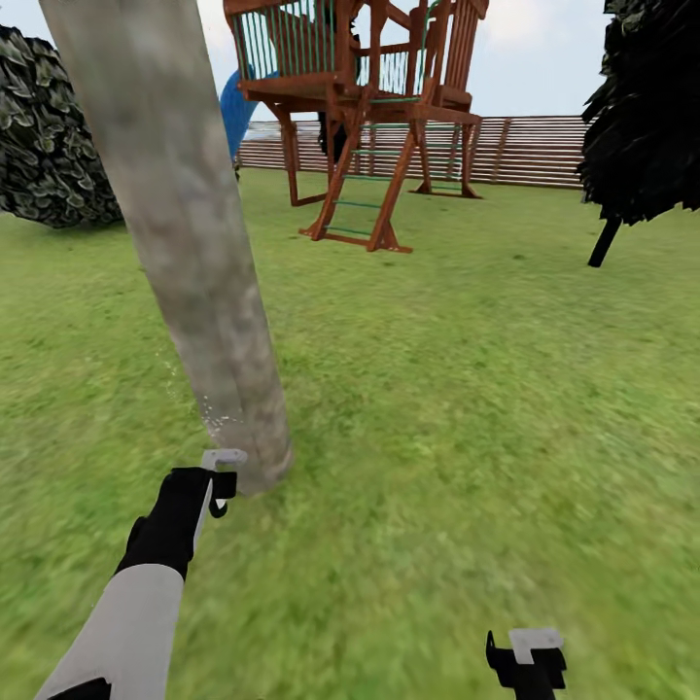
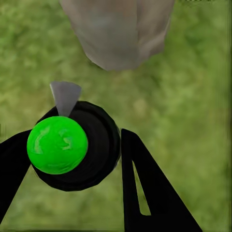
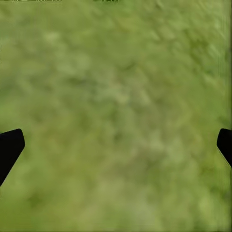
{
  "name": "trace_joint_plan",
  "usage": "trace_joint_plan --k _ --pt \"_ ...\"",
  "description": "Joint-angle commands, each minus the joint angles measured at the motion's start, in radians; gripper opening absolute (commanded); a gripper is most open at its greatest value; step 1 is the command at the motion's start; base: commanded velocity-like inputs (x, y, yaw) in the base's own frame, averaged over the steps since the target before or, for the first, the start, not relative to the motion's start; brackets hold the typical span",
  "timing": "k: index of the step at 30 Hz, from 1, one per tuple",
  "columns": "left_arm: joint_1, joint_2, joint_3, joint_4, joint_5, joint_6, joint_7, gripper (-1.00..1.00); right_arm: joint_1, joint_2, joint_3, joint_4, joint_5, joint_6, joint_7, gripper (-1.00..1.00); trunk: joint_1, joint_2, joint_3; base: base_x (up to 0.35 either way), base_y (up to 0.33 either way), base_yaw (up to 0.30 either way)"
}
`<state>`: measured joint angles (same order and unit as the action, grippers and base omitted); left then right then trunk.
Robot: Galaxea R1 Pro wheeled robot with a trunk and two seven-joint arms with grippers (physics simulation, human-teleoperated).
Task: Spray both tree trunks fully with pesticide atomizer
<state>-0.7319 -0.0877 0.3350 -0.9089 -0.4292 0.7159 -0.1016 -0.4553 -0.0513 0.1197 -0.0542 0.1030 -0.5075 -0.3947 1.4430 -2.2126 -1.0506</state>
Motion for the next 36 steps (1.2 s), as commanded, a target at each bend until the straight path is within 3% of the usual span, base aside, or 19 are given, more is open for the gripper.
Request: trace_joint_plan --k 1,4,6,9,12,13,14,16,18,19,20,21,22,26,36 --pt "-0.001 -0.002 0.006 -0.015 -0.011 0.004 -0.010 -1.00 0.000 -0.001 0.004 0.000 0.010 0.003 -0.010 1.00 0.000 0.000 -0.001 0.000 -0.098 0.250" --pt "-0.005 -0.004 0.003 -0.050 -0.010 0.011 -0.012 -1.00 0.000 -0.001 0.004 0.000 0.010 0.003 -0.010 1.00 0.000 0.000 -0.001 0.000 -0.032 0.269" --pt "-0.043 -0.004 -0.004 -0.053 -0.010 0.026 -0.015 -1.00 0.000 0.000 0.004 0.000 0.010 0.003 -0.010 1.00 0.000 0.000 -0.001 0.000 -0.003 0.277" --pt "-0.119 0.004 -0.009 -0.053 -0.009 0.119 -0.029 -1.00 0.000 0.000 0.005 0.000 0.010 0.003 -0.010 1.00 0.000 0.000 -0.001 0.000 0.000 0.089" --pt "-0.131 0.012 -0.020 -0.046 -0.014 0.137 -0.071 -1.00 0.000 -0.004 0.005 0.000 0.012 0.003 -0.010 1.00 0.000 0.000 -0.001 0.000 0.000 0.004" --pt "-0.131 0.008 -0.048 -0.045 -0.014 0.139 -0.076 -1.00 0.000 -0.005 0.005 0.000 0.012 0.003 -0.010 1.00 0.000 0.000 -0.001 0.000 0.000 0.000" --pt "-0.132 0.004 -0.120 -0.045 -0.010 0.164 -0.078 -1.00 0.000 -0.005 0.005 0.000 0.012 0.003 -0.010 1.00 0.000 0.000 -0.001 0.000 0.000 0.000" --pt "-0.132 0.006 -0.161 -0.044 0.012 0.203 -0.080 -1.00 0.000 -0.005 0.005 0.000 0.012 0.003 -0.010 1.00 0.000 0.000 -0.001 0.000 0.000 0.000" --pt "-0.132 0.028 -0.169 -0.048 0.049 0.217 -0.082 -1.00 0.000 -0.005 0.005 0.000 0.012 0.003 -0.010 1.00 0.000 0.000 -0.001 0.000 0.000 0.000" --pt "-0.132 0.100 -0.169 -0.049 0.069 0.221 -0.087 -1.00 0.000 -0.005 0.005 0.000 0.011 0.003 -0.010 1.00 0.000 0.000 -0.001 0.000 0.000 0.000" --pt "-0.131 0.147 -0.169 -0.046 0.085 0.222 -0.113 -1.00 0.000 -0.005 0.005 0.000 0.011 0.003 -0.010 1.00 0.000 0.000 -0.001 0.000 0.000 0.000" --pt "-0.129 0.171 -0.169 -0.046 0.097 0.223 -0.145 -1.00 0.000 -0.005 0.005 0.000 0.011 0.003 -0.010 1.00 0.000 0.000 -0.001 0.000 0.000 0.000" --pt "-0.127 0.176 -0.172 -0.048 0.100 0.225 -0.160 -1.00 0.000 -0.005 0.005 0.000 0.011 0.003 -0.010 1.00 0.000 0.000 -0.001 0.000 0.000 0.000" --pt "-0.130 0.155 -0.179 -0.055 0.103 0.281 -0.176 -1.00 0.000 -0.003 0.005 0.000 0.011 0.003 -0.009 1.00 0.000 0.000 -0.001 0.067 -0.152 0.000" --pt "-0.132 0.148 -0.179 -0.057 0.104 0.284 -0.176 -1.00 0.000 -0.002 0.005 0.000 0.010 0.003 -0.009 1.00 0.000 0.000 -0.001 0.068 -0.263 0.106"
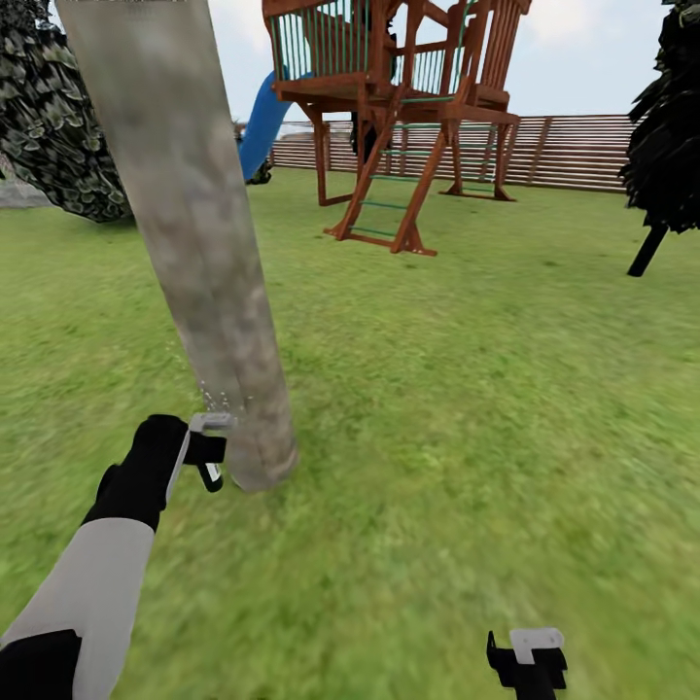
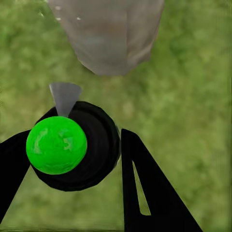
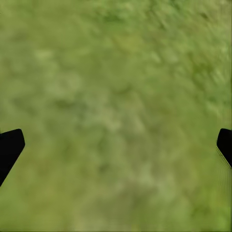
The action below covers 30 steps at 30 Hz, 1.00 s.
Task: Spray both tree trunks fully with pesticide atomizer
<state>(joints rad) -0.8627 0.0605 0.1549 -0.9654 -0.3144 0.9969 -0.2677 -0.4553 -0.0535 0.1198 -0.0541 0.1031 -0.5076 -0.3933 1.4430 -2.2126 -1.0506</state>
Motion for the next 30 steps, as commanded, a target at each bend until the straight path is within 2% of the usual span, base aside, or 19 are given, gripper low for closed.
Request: trace_joint_plan --k 1,7,9,12,13,14,15,16,18,21,23,24,30 --pt "0.000 -0.001 0.002 -0.001 -0.011 0.003 -0.010 -1.00 0.000 0.000 0.004 0.000 0.010 0.003 -0.010 1.00 0.000 0.000 -0.001 0.001 -0.273 0.275" --pt "0.000 -0.012 0.003 0.000 -0.009 0.003 -0.010 -1.00 0.000 0.000 0.004 0.000 0.010 0.003 -0.010 1.00 0.000 0.000 -0.001 0.000 -0.274 0.262" --pt "0.010 -0.047 0.003 0.000 -0.010 0.000 -0.007 -1.00 0.000 0.000 0.004 0.000 0.010 0.003 -0.010 1.00 0.000 0.000 -0.001 0.000 -0.274 0.044" --pt "0.012 -0.074 0.006 0.008 -0.013 -0.003 -0.003 -1.00 0.000 0.000 0.004 0.000 0.010 0.003 -0.010 1.00 0.000 0.000 -0.001 0.000 -0.274 0.007" --pt "0.014 -0.063 0.010 0.013 -0.016 -0.005 -0.002 -1.00 0.000 0.000 0.004 0.000 0.010 0.003 -0.010 1.00 0.000 0.000 -0.001 0.000 -0.274 0.001" --pt "0.015 -0.021 0.011 0.015 -0.018 -0.007 -0.001 -1.00 0.000 0.000 0.004 0.000 0.010 0.003 -0.010 1.00 0.000 0.000 -0.001 0.000 -0.274 0.000" --pt "0.016 0.005 0.011 0.016 -0.018 -0.007 -0.001 -1.00 0.000 0.000 0.004 0.000 0.010 0.003 -0.010 1.00 0.000 0.000 -0.001 0.000 -0.274 0.000" --pt "0.016 0.045 0.011 0.017 -0.017 -0.006 -0.001 -1.00 0.000 0.000 0.004 0.000 0.010 0.003 -0.010 1.00 0.000 0.000 -0.001 0.000 -0.274 0.000" --pt "0.018 0.097 0.010 0.019 -0.016 -0.007 0.000 -1.00 0.000 0.000 0.004 0.000 0.010 0.003 -0.010 1.00 0.000 0.000 -0.001 0.024 -0.274 0.000" --pt "0.019 0.087 0.004 0.019 -0.013 -0.009 0.001 -1.00 0.000 0.000 0.004 0.000 0.010 0.003 -0.010 1.00 0.000 0.000 -0.001 0.156 -0.243 0.000" --pt "0.020 0.055 0.003 0.019 -0.019 -0.009 0.002 -1.00 0.000 0.000 0.004 0.000 0.010 0.003 -0.010 1.00 0.000 0.000 -0.001 0.230 -0.190 0.000" --pt "0.020 0.050 0.003 0.020 -0.020 -0.009 0.002 -1.00 0.000 0.000 0.004 0.000 0.010 0.003 -0.010 1.00 0.000 0.000 -0.001 0.262 -0.170 0.074" --pt "0.036 0.054 0.008 0.060 -0.021 -0.023 0.004 -1.00 0.000 0.001 0.004 0.000 0.010 0.003 -0.011 1.00 0.000 0.000 -0.001 0.304 -0.057 0.242"
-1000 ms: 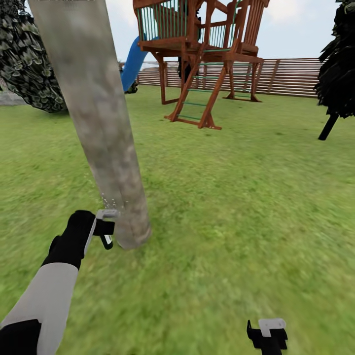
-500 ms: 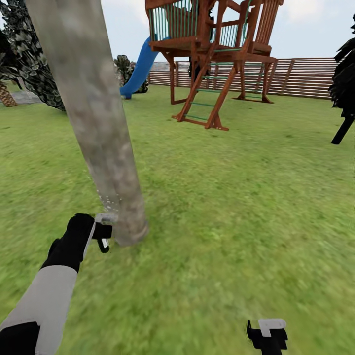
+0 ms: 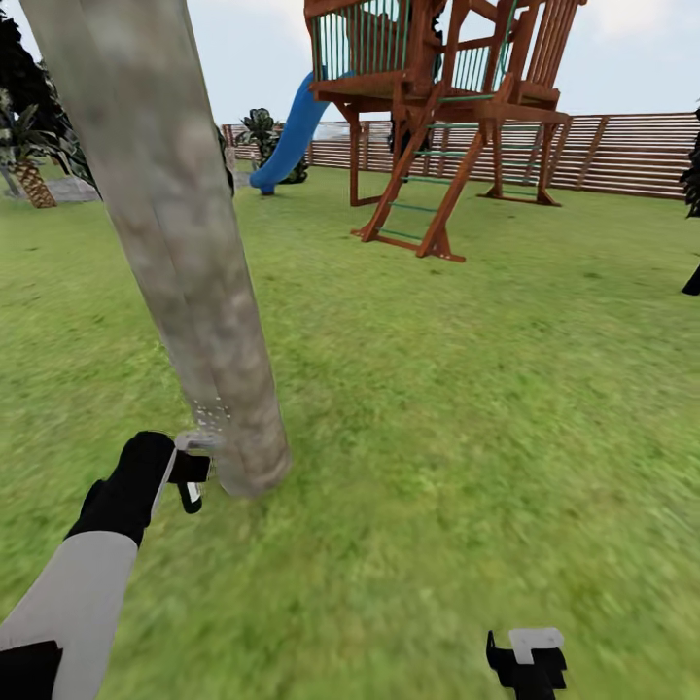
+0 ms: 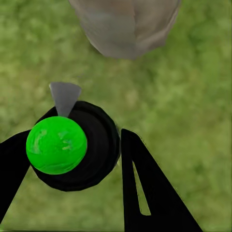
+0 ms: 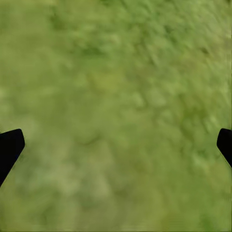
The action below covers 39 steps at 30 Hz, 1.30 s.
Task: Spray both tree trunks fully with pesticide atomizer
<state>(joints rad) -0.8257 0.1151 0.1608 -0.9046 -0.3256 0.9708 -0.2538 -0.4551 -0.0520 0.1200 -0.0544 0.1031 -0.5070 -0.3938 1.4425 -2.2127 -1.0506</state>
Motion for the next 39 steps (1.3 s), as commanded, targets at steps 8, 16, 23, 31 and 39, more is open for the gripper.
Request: trace_joint_plan --k 8,16,23,31,39 --pt "0.075 -0.055 0.003 0.052 -0.004 -0.114 0.082 -1.00 0.000 -0.005 0.004 0.001 0.012 0.002 -0.010 1.00 0.000 0.000 -0.001 0.020 0.000 0.051" --pt "0.060 -0.068 0.006 0.005 0.002 -0.105 0.093 -1.00 0.000 -0.004 0.004 0.001 0.010 0.003 -0.010 1.00 0.000 0.000 -0.001 0.000 -0.166 0.000" --pt "0.013 -0.073 0.002 -0.043 -0.001 -0.072 0.093 -1.00 0.000 -0.005 0.004 0.001 0.010 0.003 -0.011 1.00 0.000 0.000 -0.001 -0.077 -0.221 0.187" --pt "-0.091 -0.060 0.000 -0.118 -0.004 0.028 0.087 -1.00 -0.001 -0.003 0.004 0.001 0.010 0.003 -0.010 1.00 0.000 0.000 -0.001 -0.005 -0.005 0.277" --pt "-0.101 -0.073 -0.007 -0.120 -0.004 0.032 0.087 -1.00 0.000 -0.006 0.004 0.001 0.010 0.003 -0.010 1.00 0.000 0.000 -0.001 0.087 -0.058 0.038"
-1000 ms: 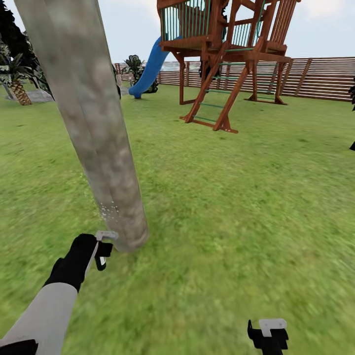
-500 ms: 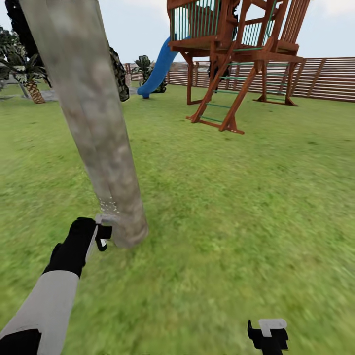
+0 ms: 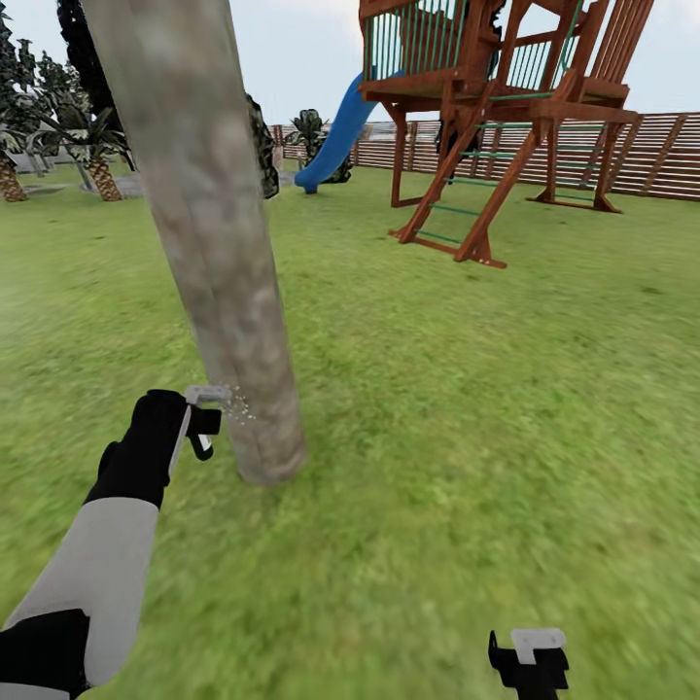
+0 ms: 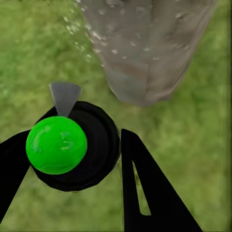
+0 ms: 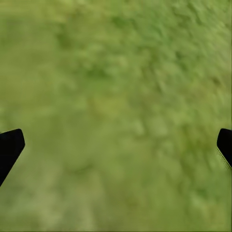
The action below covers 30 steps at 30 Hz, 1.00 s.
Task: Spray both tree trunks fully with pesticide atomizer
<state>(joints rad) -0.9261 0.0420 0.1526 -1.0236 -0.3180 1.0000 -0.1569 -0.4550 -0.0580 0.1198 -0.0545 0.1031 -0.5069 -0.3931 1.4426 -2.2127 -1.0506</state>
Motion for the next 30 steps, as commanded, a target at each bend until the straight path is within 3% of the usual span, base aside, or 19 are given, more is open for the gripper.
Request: trace_joint_plan --k 1,7,24,28,30 --pt "-0.001 0.000 0.002 -0.001 -0.011 0.003 -0.010 -1.00 -0.001 0.000 0.004 0.001 0.010 0.002 -0.010 1.00 0.000 0.000 -0.001 0.226 -0.180 0.000" --pt "0.001 -0.001 0.002 -0.001 -0.011 0.003 -0.010 -1.00 -0.001 0.001 0.004 0.001 0.010 0.003 -0.010 1.00 0.000 0.000 -0.001 0.153 -0.223 0.000" --pt "0.001 0.001 0.005 0.000 -0.012 0.003 -0.010 -1.00 -0.001 0.001 0.004 0.001 0.010 0.002 -0.010 1.00 0.000 0.000 -0.001 0.002 -0.274 0.001" --pt "0.001 0.002 0.011 0.000 -0.014 0.003 -0.010 -1.00 -0.001 0.003 0.004 0.000 0.010 0.002 -0.011 1.00 0.000 0.000 -0.001 0.047 -0.274 0.203" --pt "0.003 0.016 0.012 0.000 -0.016 0.003 -0.008 -1.00 -0.001 0.004 0.004 0.001 0.010 0.002 -0.011 1.00 0.000 0.000 -0.001 0.134 -0.270 0.275"
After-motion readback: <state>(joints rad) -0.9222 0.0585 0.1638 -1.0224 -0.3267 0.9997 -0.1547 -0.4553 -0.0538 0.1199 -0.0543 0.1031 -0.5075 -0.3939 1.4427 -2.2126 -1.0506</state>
